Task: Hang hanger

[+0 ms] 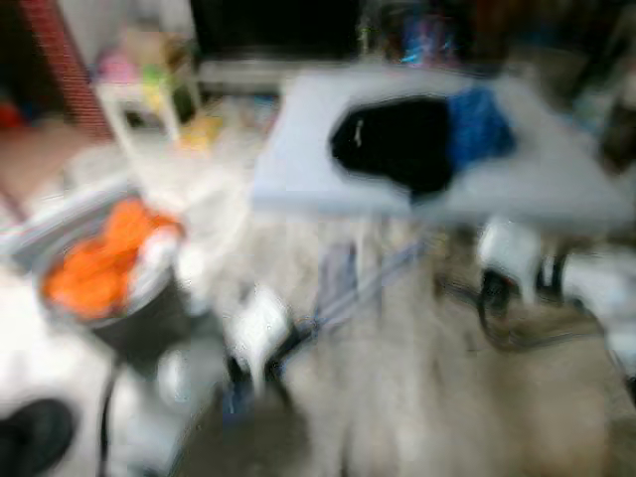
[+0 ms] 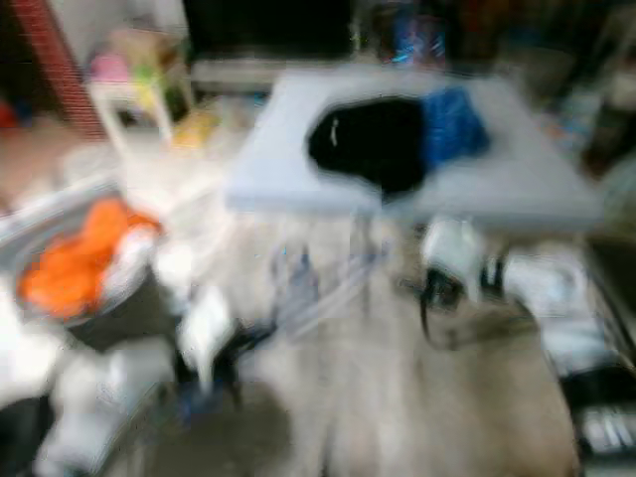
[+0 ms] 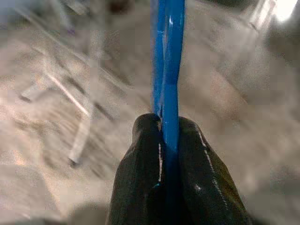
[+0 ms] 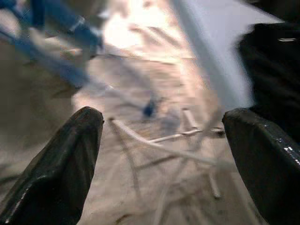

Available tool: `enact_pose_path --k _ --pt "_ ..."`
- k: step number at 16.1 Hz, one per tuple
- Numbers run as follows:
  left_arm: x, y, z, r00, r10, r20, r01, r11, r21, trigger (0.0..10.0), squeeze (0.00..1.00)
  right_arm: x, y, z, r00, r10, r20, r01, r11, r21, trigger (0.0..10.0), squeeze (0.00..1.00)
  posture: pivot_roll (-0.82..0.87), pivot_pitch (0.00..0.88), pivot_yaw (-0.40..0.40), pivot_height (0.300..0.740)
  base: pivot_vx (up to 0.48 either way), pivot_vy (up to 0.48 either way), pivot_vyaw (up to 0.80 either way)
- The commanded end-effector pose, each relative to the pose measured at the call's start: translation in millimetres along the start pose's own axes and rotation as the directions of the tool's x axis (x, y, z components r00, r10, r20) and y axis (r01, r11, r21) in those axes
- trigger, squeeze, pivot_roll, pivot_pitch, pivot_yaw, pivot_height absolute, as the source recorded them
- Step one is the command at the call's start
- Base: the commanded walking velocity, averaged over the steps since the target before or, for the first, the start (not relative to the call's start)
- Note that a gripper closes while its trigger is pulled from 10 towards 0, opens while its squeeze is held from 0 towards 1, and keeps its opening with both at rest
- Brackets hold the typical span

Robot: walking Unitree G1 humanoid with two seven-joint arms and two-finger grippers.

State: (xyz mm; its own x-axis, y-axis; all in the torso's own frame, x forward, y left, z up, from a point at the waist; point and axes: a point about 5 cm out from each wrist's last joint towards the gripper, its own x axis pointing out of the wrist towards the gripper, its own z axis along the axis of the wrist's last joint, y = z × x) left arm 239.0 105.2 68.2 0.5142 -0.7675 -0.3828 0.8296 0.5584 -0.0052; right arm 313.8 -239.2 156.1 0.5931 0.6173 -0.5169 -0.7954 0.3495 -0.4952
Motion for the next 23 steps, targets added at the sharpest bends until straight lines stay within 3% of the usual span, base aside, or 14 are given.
enact_pose_path --k 1,3,7,12,13,15,16,19,23 --pt "0.4 5.1 7 1.0 -0.008 0.015 0.008 0.999 0.054 10.0 0.0 -1.6 -1.1 2 0.999 0.043 -0.019 -0.044 0.998 -0.037 10.0 0.0 -0.15 0.0 0.027 0.74 0.0 0.0 0.0" --pt "6.1 3.5 11 0.999 -0.051 0.017 0.05 0.995 0.091 10.0 0.0 -1.7 8.0 1 0.987 0.154 -0.044 -0.157 0.986 -0.057 10.0 0.0 -0.16 0.0 0.03 0.74 0.0 0.0 0.0" --pt "12.5 1.3 17 0.992 -0.122 0.039 0.118 0.987 0.107 10.0 0.0 0.7 7.6 5 0.976 0.212 -0.058 -0.218 0.969 -0.116 10.0 0.0 -0.17 0.0 0.032 0.74 0.0 0.0 0.0" --pt "21.1 -2.8 20 0.982 -0.188 0.033 0.182 0.975 0.131 10.0 0.0 17.2 15.1 9 0.956 0.287 -0.065 -0.294 0.94 -0.171 10.0 0.0 -0.17 0.0 0.032 0.74 0.0 0.0 0.0" --pt "22.6 -3.7 20 0.981 -0.193 0.033 0.187 0.973 0.135 10.0 0.0 18.8 17.8 8 0.945 0.318 -0.08 -0.327 0.928 -0.18 1.0 0.0 -0.17 0.0 0.033 0.74 0.0 0.0 0.0" --pt "23.8 -4.7 20 0.979 -0.2 0.033 0.194 0.971 0.139 10.0 0.0 19.8 20.8 7 0.925 0.364 -0.108 -0.378 0.905 -0.194 0.0 0.0 -0.17 0.0 0.034 0.74 0.0 0.0 0.0" --pt "24.2 -5.5 19 0.978 -0.205 0.031 0.199 0.97 0.137 10.0 0.0 19.9 21.7 8 0.906 0.387 -0.169 -0.42 0.873 -0.248 0.0 0.0 -0.18 0.0 0.035 0.74 0.0 0.0 0.0" --pt "26.3 -7.3 17 0.976 -0.215 0.021 0.211 0.968 0.133 10.0 0.0 24.1 21.5 18 0.891 0.402 -0.214 -0.452 0.835 -0.314 0.0 0.0 -0.18 0.0 0.035 0.74 0.0 0.0 0.0" --pt "28.5 -8.5 15 0.973 -0.231 0.009 0.227 0.964 0.139 10.0 0.0 26.4 22.8 20 0.882 0.404 -0.244 -0.468 0.813 -0.345 0.0 0.0 -0.19 0.0 0.041 0.74 0.0 0.0 0.0"
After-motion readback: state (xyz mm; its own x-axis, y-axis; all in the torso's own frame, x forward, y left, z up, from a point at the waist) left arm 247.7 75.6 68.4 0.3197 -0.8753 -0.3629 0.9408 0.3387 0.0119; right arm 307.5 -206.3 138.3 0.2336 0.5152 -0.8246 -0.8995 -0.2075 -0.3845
